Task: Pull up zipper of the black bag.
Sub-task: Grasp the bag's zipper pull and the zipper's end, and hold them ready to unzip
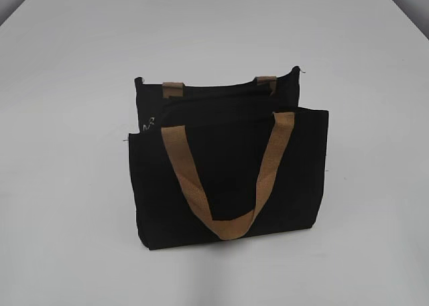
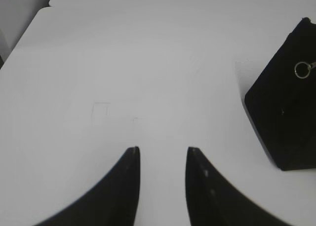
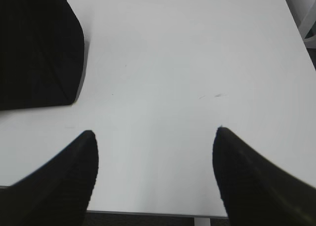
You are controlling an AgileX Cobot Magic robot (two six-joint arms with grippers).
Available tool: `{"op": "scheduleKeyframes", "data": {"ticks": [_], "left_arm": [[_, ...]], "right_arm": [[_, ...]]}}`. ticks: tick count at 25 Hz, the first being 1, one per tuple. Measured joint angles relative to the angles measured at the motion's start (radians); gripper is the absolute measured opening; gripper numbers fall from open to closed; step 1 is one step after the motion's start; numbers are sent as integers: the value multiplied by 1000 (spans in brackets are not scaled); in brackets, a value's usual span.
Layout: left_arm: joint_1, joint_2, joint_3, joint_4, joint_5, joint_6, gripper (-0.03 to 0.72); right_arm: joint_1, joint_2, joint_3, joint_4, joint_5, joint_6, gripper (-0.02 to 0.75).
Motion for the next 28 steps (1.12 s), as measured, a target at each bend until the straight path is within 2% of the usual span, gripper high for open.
{"op": "scheduleKeyframes", "data": {"ticks": [28], "left_arm": [[-5,0,0,0,0,0,239]], "right_arm": [[0,0,0,0,0,0,560]]}}
